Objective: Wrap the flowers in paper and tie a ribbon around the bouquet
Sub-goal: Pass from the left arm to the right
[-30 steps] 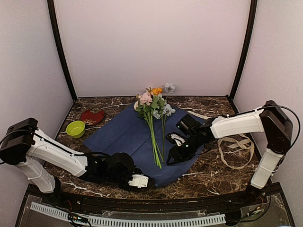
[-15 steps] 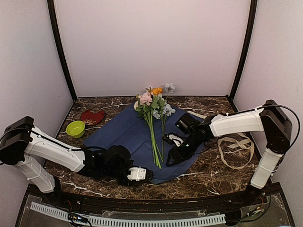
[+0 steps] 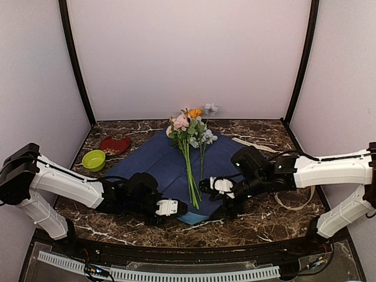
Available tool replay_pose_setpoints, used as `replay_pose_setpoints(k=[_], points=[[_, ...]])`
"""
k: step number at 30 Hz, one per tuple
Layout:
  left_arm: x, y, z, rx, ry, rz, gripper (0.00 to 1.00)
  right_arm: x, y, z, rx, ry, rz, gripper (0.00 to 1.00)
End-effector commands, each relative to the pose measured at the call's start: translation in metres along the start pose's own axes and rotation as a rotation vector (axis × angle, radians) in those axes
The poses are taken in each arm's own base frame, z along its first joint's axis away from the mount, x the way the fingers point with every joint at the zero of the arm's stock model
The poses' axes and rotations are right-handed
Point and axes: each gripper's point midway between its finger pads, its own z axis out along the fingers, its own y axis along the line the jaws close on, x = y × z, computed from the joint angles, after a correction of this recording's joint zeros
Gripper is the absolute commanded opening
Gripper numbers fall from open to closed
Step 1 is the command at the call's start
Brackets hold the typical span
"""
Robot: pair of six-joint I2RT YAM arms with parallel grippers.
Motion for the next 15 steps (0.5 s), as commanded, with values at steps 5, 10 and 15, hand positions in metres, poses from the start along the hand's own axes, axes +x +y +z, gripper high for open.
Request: replay_pose_setpoints(k=[5,10,15], points=[[-0.015,0.006,0.000,0.013,-0.047,-0.019,0.00,0.046,-0.002,0.046,0.004,0.212,-0.292,0.67],[-0.012,0.007,0.000,0.017,-0.040,-0.024,0.00,0.054,0.005,0.054,-0.005,0.237,-0.312,0.34],[-0.021,0.013,-0.013,-0.019,-0.067,-0.049,0.13,0.043,0.008,0.044,0.014,0.172,-0.308,0.00]])
